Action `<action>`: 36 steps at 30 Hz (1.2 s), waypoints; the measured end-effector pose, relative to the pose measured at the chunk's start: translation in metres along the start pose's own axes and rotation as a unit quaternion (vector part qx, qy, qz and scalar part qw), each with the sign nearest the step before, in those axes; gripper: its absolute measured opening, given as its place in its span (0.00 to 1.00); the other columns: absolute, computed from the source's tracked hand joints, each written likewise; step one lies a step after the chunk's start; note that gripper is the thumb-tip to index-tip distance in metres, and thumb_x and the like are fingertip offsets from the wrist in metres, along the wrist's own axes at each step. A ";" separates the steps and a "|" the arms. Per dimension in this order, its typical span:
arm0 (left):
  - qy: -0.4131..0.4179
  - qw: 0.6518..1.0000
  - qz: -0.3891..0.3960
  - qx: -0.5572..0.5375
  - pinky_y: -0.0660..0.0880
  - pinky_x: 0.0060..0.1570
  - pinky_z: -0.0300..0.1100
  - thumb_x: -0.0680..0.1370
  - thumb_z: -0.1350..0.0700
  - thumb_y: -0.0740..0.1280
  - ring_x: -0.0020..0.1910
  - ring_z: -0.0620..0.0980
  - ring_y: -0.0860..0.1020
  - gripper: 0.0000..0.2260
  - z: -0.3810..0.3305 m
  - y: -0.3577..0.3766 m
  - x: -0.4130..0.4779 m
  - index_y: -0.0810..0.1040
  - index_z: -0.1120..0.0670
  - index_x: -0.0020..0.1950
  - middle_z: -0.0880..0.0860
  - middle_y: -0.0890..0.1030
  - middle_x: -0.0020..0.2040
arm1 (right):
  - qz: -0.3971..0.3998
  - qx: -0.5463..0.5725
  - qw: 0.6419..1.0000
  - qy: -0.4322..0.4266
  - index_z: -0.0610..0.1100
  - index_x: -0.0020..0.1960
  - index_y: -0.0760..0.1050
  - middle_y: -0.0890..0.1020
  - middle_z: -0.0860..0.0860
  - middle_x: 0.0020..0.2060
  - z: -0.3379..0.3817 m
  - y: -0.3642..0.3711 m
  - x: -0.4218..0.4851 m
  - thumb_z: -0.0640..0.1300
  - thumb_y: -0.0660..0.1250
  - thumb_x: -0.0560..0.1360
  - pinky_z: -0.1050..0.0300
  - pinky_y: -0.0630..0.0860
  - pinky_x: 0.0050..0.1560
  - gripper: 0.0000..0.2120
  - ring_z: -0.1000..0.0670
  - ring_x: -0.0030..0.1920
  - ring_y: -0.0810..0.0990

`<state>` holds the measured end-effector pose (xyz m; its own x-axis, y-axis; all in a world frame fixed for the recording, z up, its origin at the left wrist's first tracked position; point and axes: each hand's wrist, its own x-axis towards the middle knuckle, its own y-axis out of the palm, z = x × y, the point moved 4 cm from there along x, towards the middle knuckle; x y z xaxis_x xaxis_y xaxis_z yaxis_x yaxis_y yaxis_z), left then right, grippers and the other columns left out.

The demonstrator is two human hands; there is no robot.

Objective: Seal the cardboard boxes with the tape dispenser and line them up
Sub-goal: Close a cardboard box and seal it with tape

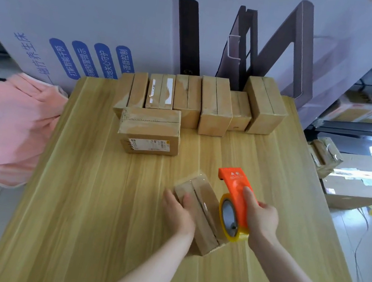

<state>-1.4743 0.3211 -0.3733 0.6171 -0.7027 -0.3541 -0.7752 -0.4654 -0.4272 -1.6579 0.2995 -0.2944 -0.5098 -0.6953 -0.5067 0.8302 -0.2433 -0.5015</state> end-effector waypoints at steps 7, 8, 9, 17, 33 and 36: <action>0.391 0.871 0.127 0.268 0.65 0.71 0.46 0.77 0.68 0.64 0.71 0.52 0.67 0.21 -0.021 0.000 0.012 0.72 0.56 0.70 0.53 0.72 0.70 | 0.008 0.019 1.000 0.014 0.39 0.37 0.74 0.74 0.43 0.31 0.002 -0.004 0.005 0.60 0.68 0.72 0.54 0.67 0.34 0.23 0.45 0.32 0.71; 0.367 0.872 0.145 0.289 0.61 0.72 0.44 0.79 0.64 0.62 0.73 0.51 0.64 0.21 -0.022 0.001 0.014 0.68 0.56 0.73 0.52 0.69 0.73 | 0.011 0.014 1.000 0.009 0.39 0.36 0.73 0.73 0.43 0.31 0.002 -0.003 0.005 0.60 0.68 0.72 0.54 0.66 0.34 0.23 0.45 0.31 0.71; 0.355 0.870 0.149 0.308 0.59 0.73 0.43 0.80 0.61 0.62 0.74 0.50 0.62 0.22 -0.023 0.002 0.014 0.65 0.55 0.74 0.51 0.66 0.74 | 0.013 0.010 1.000 0.003 0.39 0.36 0.73 0.73 0.44 0.30 0.002 -0.002 0.004 0.59 0.68 0.72 0.55 0.66 0.33 0.23 0.46 0.31 0.71; 0.310 0.834 0.209 0.407 0.63 0.69 0.44 0.74 0.51 0.71 0.72 0.51 0.62 0.31 -0.053 0.012 0.028 0.61 0.52 0.75 0.49 0.65 0.72 | 0.017 0.010 1.000 -0.019 0.39 0.35 0.75 0.74 0.45 0.27 -0.001 0.002 0.004 0.60 0.68 0.73 0.55 0.68 0.32 0.24 0.47 0.29 0.72; 0.240 0.877 0.133 0.394 0.63 0.69 0.54 0.63 0.45 0.79 0.72 0.54 0.59 0.46 -0.060 -0.004 0.042 0.57 0.44 0.75 0.51 0.60 0.73 | 0.011 0.016 1.000 -0.017 0.33 0.41 0.79 0.79 0.43 0.30 -0.005 0.003 0.006 0.62 0.67 0.71 0.52 0.73 0.35 0.30 0.46 0.31 0.76; 0.226 0.956 -0.022 0.188 0.70 0.60 0.45 0.67 0.49 0.78 0.66 0.53 0.69 0.34 -0.028 -0.041 0.020 0.69 0.52 0.69 0.53 0.70 0.66 | 0.016 0.014 1.000 -0.020 0.35 0.39 0.79 0.79 0.43 0.30 -0.004 0.004 0.004 0.62 0.67 0.72 0.52 0.72 0.35 0.27 0.46 0.30 0.76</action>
<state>-1.4343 0.3113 -0.3397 0.4605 -0.8872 0.0291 -0.5943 -0.3325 -0.7323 -1.6580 0.2983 -0.3012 -0.4742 -0.7293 -0.4932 0.8520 -0.2389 -0.4659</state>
